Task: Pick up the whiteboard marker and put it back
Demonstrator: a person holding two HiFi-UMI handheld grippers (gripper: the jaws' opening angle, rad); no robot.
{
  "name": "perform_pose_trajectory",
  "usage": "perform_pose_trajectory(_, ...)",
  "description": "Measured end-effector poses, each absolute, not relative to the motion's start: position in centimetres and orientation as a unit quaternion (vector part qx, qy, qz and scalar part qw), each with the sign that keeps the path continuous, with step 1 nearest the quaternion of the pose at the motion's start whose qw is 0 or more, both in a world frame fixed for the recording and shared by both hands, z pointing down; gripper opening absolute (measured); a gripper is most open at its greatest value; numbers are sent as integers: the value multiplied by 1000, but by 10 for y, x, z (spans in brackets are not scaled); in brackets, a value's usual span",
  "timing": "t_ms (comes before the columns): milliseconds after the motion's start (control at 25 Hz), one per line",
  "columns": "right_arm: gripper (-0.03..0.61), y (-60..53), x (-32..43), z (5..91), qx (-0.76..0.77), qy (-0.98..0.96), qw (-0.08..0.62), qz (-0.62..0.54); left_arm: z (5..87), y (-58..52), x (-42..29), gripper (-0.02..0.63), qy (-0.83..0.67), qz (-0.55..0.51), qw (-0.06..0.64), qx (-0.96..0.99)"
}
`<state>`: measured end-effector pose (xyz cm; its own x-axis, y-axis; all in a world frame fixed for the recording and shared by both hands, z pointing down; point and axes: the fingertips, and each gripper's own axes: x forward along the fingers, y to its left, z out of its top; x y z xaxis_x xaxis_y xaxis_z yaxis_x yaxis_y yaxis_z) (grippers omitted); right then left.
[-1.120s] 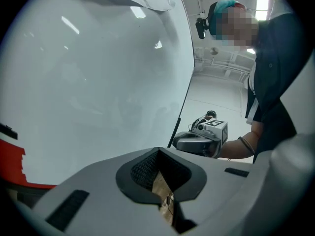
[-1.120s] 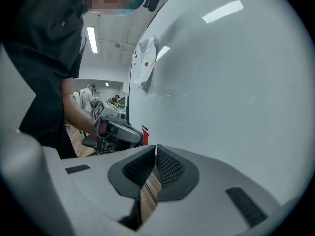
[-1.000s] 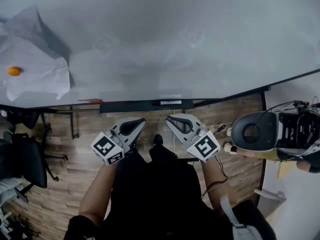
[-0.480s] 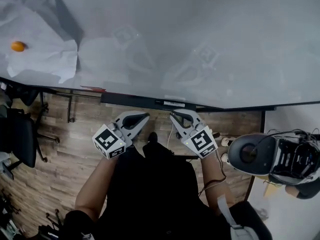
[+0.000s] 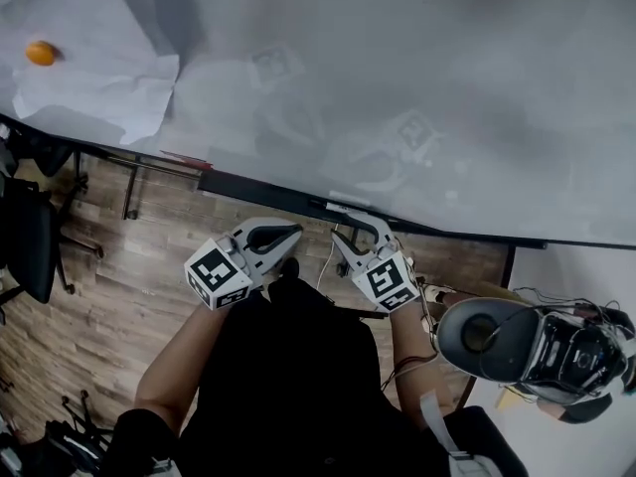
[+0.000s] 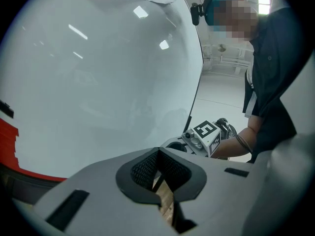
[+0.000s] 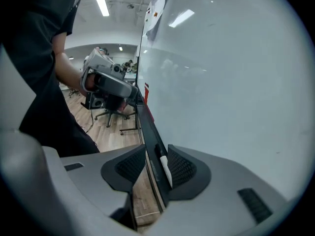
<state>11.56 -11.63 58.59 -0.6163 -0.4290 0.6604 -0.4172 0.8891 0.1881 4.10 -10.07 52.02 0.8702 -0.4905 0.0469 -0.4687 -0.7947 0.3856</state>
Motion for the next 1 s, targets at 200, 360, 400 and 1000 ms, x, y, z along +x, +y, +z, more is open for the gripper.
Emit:
perform_pose_trajectory(200,138,-122,134,604,264,-851,451,-47,518,-93,49,11,-244,-24,203,948)
perform_pose_trajectory(360,138,-122,136,619,256,-828,494,-77,517,-91,49,11,-240,-20,205,949)
perform_pose_trajectory(400,138,-122,136,621,256,-826,496,-77,517,-90,49,11,-240,-19,205,949)
perform_pose_trajectory(1000,120,-136,125,639,271,-808,516,-87,526,-86,41,11,-233,-6,207,950)
